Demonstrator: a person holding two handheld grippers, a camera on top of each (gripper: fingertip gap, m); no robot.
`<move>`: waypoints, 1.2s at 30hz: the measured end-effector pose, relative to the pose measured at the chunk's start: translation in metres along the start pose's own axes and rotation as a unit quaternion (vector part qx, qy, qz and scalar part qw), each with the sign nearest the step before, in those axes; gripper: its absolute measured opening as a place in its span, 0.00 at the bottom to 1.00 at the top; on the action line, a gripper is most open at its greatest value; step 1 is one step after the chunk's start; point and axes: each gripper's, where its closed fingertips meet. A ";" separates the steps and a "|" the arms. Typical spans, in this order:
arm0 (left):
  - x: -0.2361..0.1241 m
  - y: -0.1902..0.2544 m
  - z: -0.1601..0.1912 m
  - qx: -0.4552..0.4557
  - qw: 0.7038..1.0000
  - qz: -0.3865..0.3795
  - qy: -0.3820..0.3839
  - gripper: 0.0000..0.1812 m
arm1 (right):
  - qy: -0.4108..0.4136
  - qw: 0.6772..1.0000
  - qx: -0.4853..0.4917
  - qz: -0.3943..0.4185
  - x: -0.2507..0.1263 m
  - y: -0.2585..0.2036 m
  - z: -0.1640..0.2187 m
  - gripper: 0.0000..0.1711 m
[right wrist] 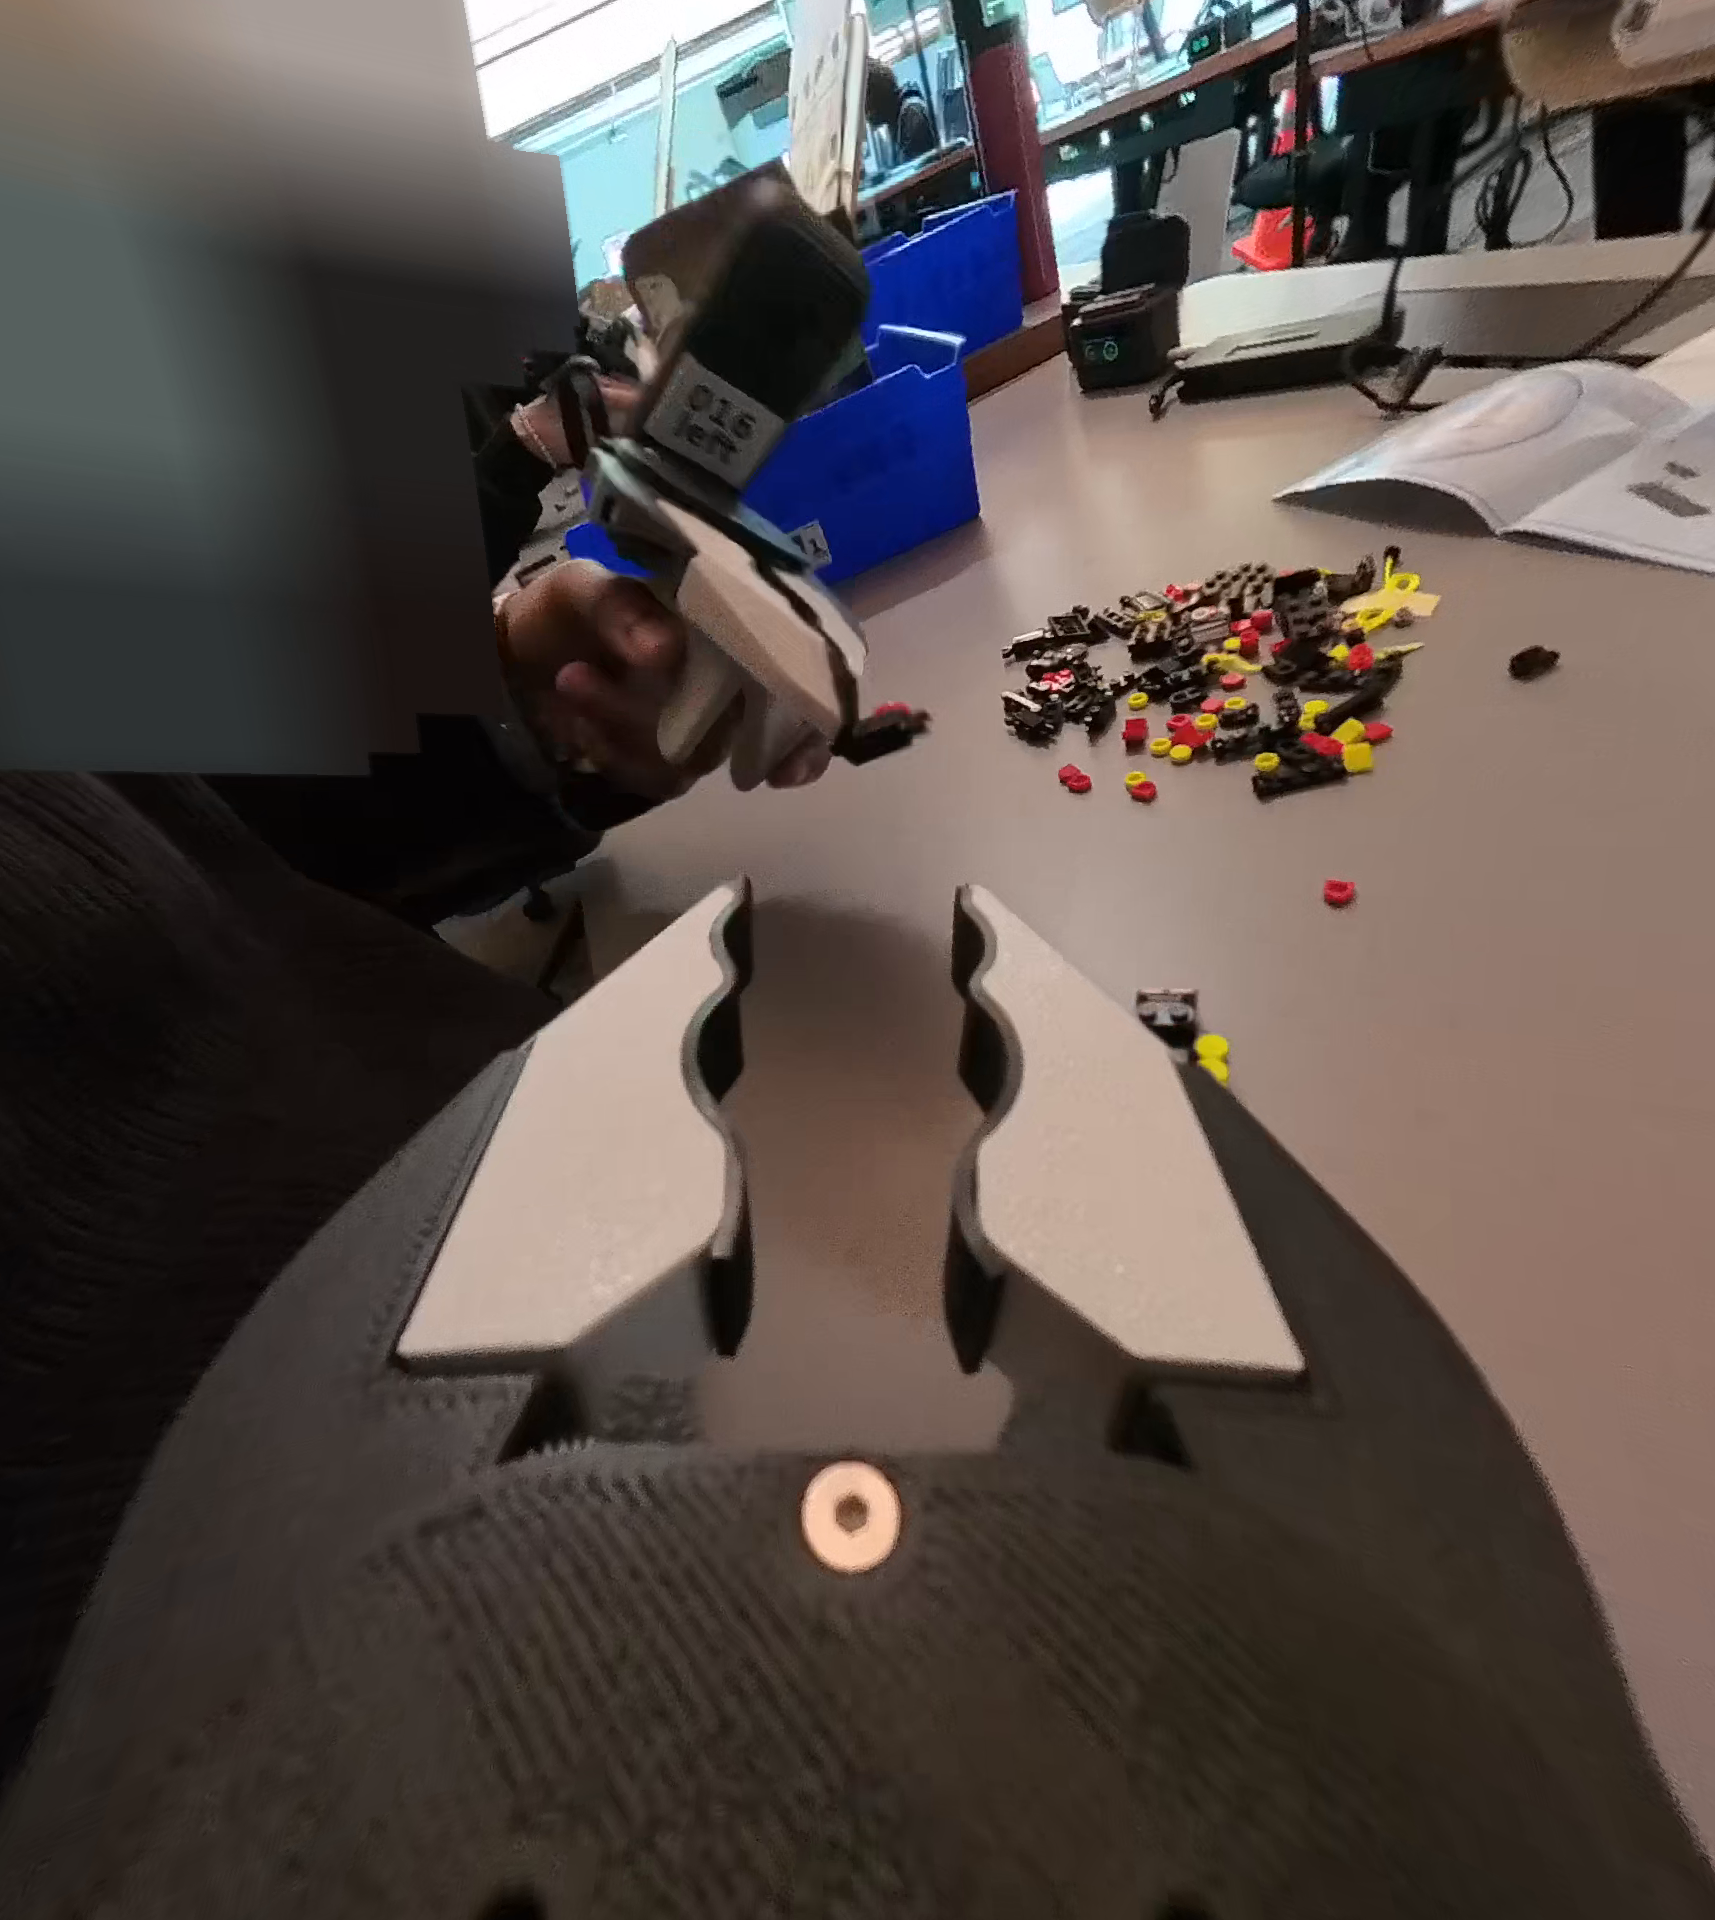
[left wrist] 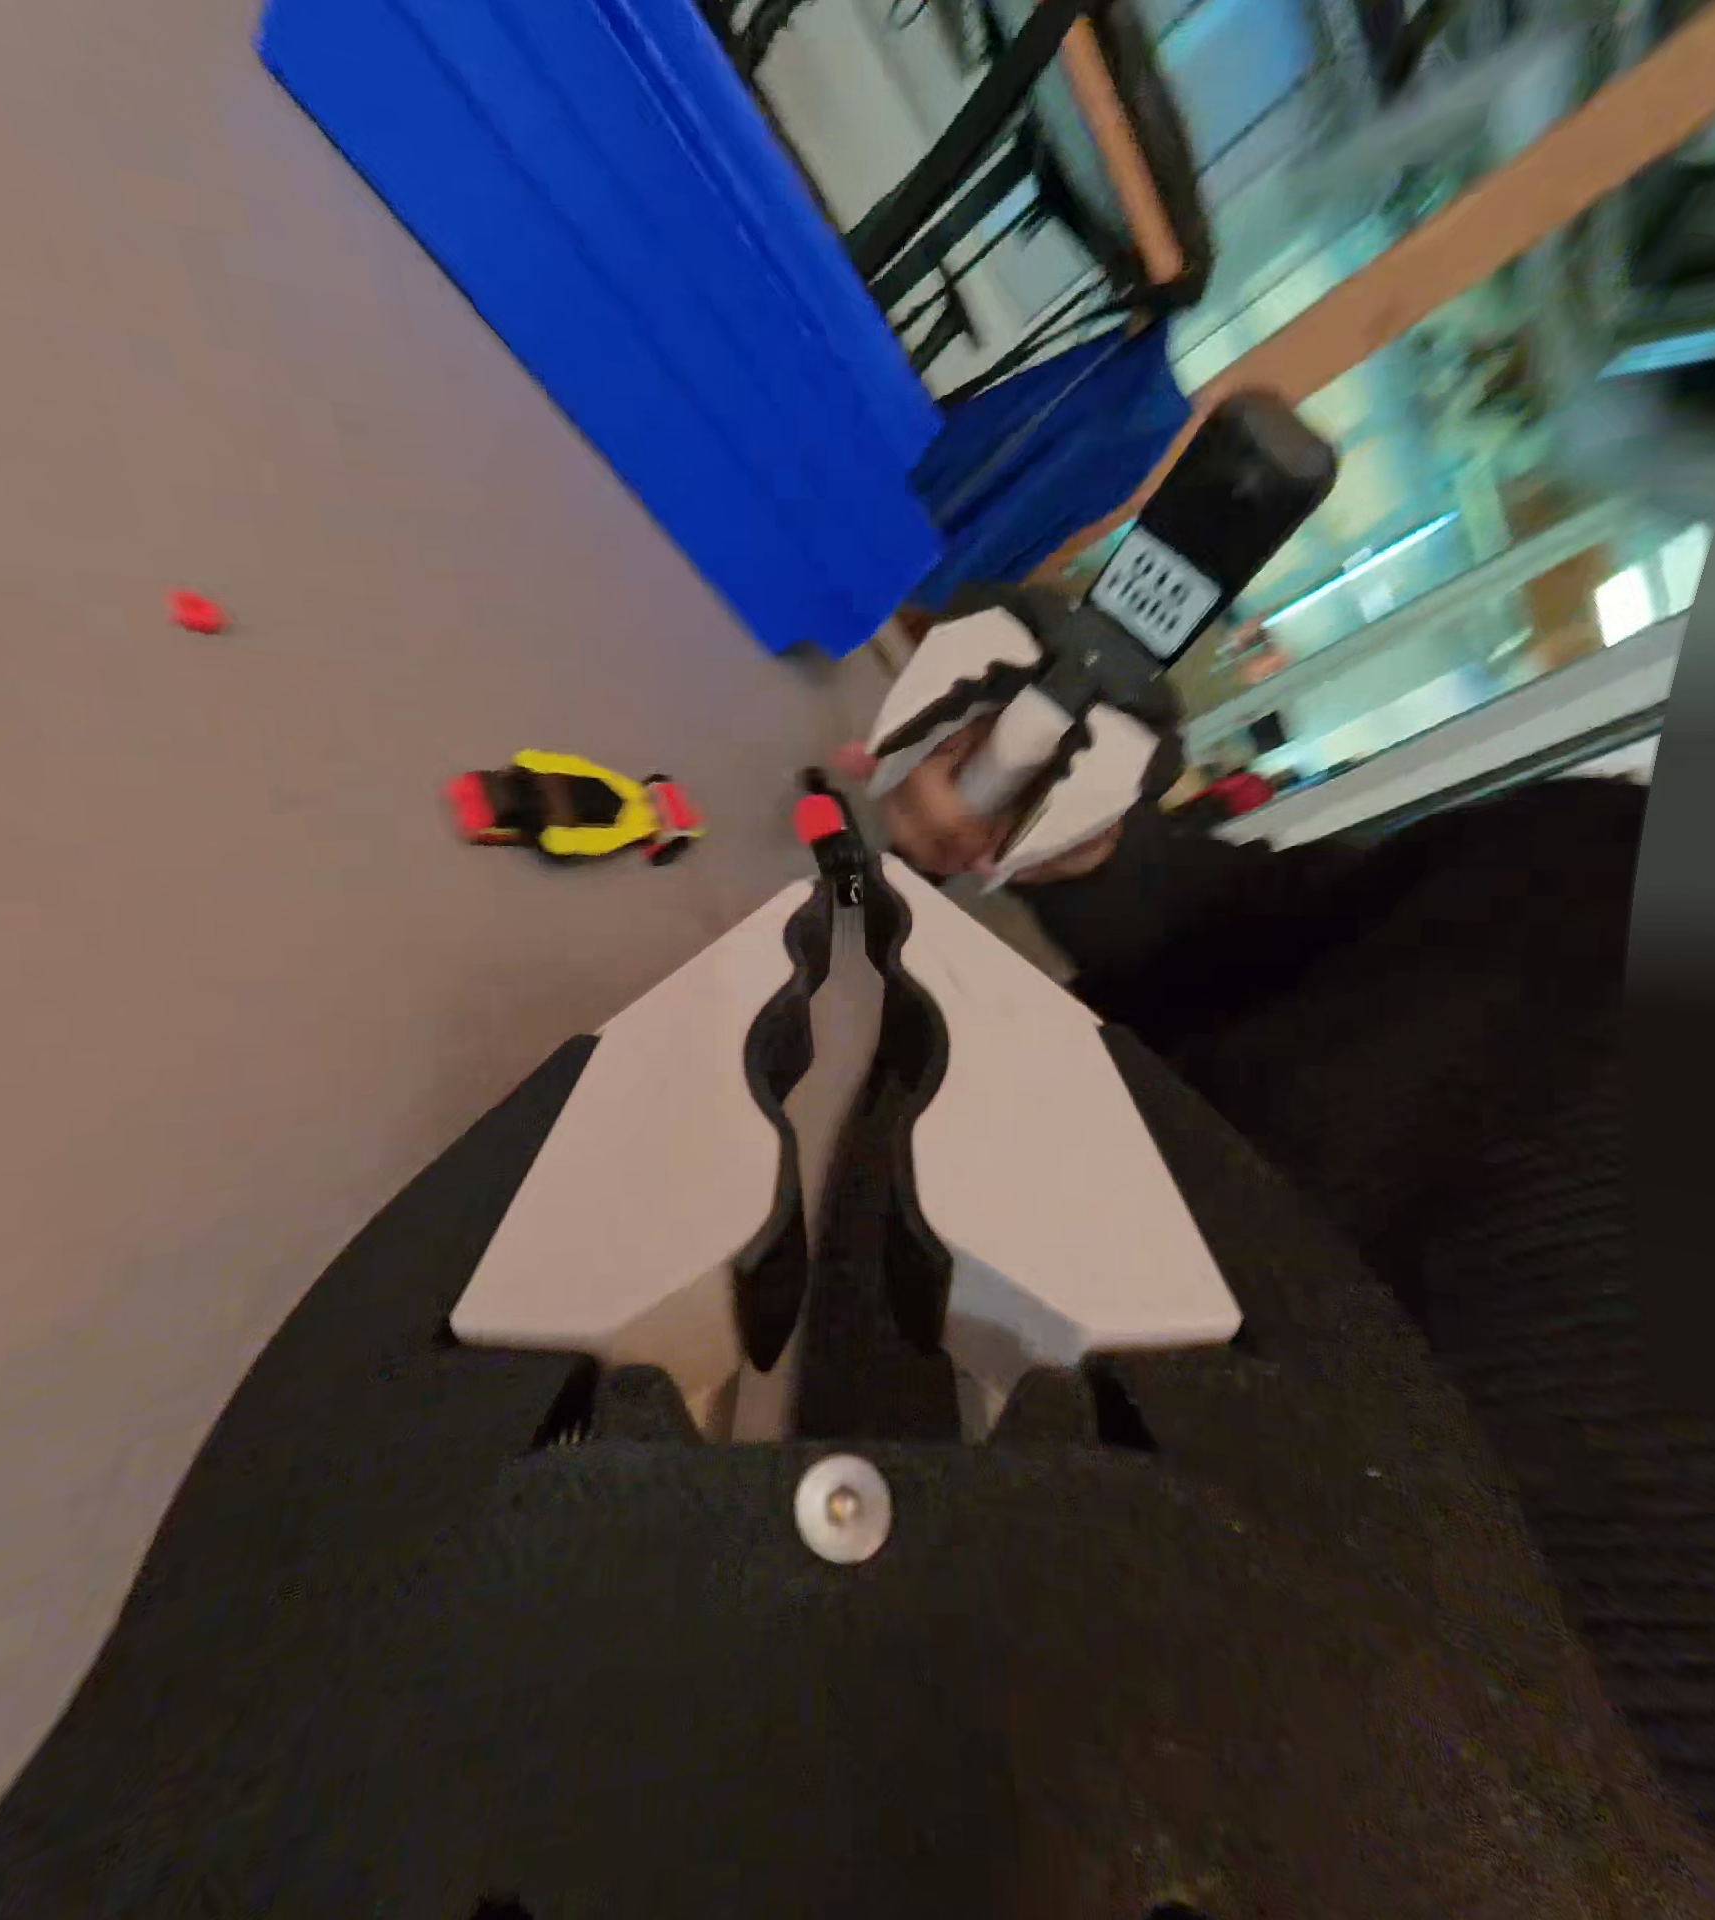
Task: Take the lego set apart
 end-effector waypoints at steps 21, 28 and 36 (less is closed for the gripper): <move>0.022 -0.022 0.036 0.074 0.986 -0.136 -0.056 0.00 | -0.151 0.985 -0.070 -0.045 0.022 -0.026 0.052 0.17; 0.025 -0.024 0.040 0.061 0.990 -0.112 -0.063 0.00 | -0.260 0.952 -0.157 -0.045 0.039 -0.036 0.097 0.20; 0.030 -0.020 0.048 0.078 0.988 -0.102 -0.085 0.00 | -0.264 0.946 -0.186 -0.039 0.055 -0.036 0.103 0.18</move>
Point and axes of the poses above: each gripper's, where its closed fingertips meet, x out along the fingers, z out of its underside, y = z × x across the jaws, and after that the axes turned 10 degrees about -y, right-handed
